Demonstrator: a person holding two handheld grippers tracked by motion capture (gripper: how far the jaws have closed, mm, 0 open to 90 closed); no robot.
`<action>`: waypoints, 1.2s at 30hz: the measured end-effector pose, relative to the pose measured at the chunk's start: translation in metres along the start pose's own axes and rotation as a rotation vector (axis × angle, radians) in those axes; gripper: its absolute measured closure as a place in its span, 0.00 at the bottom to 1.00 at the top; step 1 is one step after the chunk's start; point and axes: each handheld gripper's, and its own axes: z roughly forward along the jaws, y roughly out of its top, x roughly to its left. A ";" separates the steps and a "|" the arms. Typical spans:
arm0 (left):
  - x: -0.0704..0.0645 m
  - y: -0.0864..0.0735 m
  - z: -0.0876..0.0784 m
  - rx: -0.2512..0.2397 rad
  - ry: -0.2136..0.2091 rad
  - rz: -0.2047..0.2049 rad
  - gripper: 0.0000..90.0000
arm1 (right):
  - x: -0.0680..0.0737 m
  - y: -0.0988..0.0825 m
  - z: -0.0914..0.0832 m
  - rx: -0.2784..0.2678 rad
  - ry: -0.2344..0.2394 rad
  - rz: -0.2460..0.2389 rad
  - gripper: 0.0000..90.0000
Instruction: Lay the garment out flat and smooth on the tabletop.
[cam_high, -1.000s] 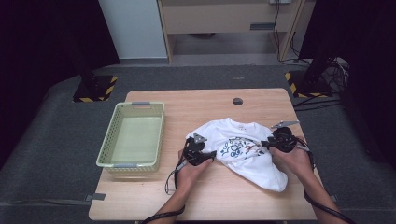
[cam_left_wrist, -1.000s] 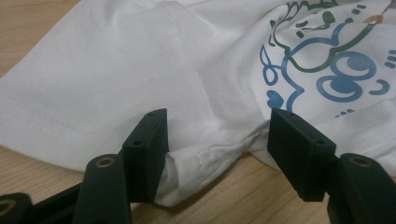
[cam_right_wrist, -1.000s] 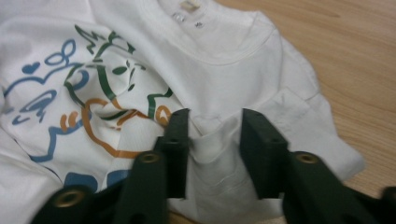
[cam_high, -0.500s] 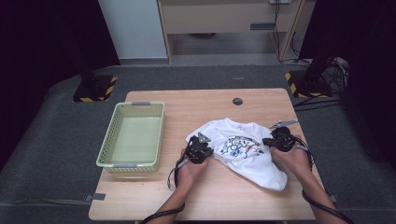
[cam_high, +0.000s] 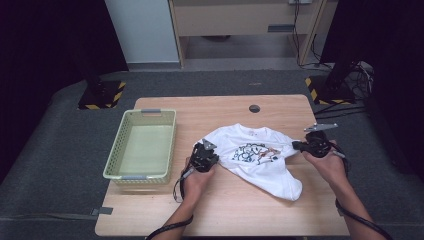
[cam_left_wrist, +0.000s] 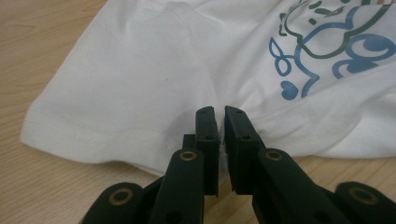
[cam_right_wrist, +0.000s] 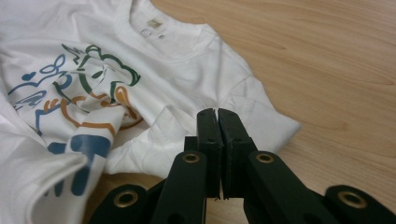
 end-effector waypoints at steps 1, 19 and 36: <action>0.001 -0.001 0.000 -0.005 0.004 -0.013 0.94 | -0.005 -0.001 0.000 -0.013 0.006 0.008 0.98; 0.000 -0.004 0.000 -0.008 -0.003 -0.012 0.93 | -0.003 -0.004 -0.003 -0.040 -0.061 0.003 0.66; -0.002 -0.003 0.003 0.005 -0.011 -0.008 0.92 | 0.026 -0.042 0.021 0.091 0.002 -0.108 0.68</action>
